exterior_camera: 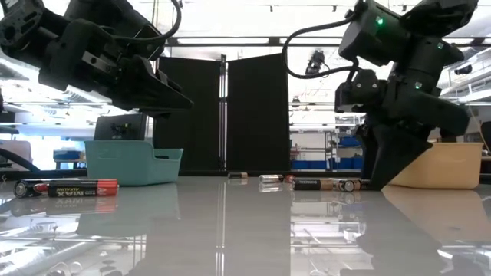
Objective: Sort batteries
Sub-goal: Put the black and copper battery into the green bin
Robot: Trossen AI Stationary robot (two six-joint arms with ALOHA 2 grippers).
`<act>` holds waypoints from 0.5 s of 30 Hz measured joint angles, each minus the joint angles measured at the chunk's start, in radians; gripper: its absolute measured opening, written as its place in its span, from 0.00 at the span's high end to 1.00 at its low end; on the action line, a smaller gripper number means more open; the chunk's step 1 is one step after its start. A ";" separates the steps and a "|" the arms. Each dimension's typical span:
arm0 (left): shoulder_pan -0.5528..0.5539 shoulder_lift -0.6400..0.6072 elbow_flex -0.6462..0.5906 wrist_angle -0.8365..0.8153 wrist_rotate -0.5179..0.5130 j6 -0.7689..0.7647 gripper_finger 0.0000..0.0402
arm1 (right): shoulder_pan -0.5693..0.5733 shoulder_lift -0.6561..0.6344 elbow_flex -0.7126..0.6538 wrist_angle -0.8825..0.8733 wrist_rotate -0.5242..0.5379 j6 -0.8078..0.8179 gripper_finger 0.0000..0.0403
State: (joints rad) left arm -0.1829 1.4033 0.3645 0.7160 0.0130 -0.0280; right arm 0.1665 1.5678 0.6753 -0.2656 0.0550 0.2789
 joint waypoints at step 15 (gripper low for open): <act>0.000 0.000 0.000 0.005 0.000 -0.003 0.95 | 0.000 -0.008 -0.001 -0.023 -0.030 -0.017 0.85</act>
State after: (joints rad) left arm -0.1833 1.4029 0.3645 0.7213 0.0128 -0.0307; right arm 0.1669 1.5601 0.6743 -0.2890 0.0250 0.2623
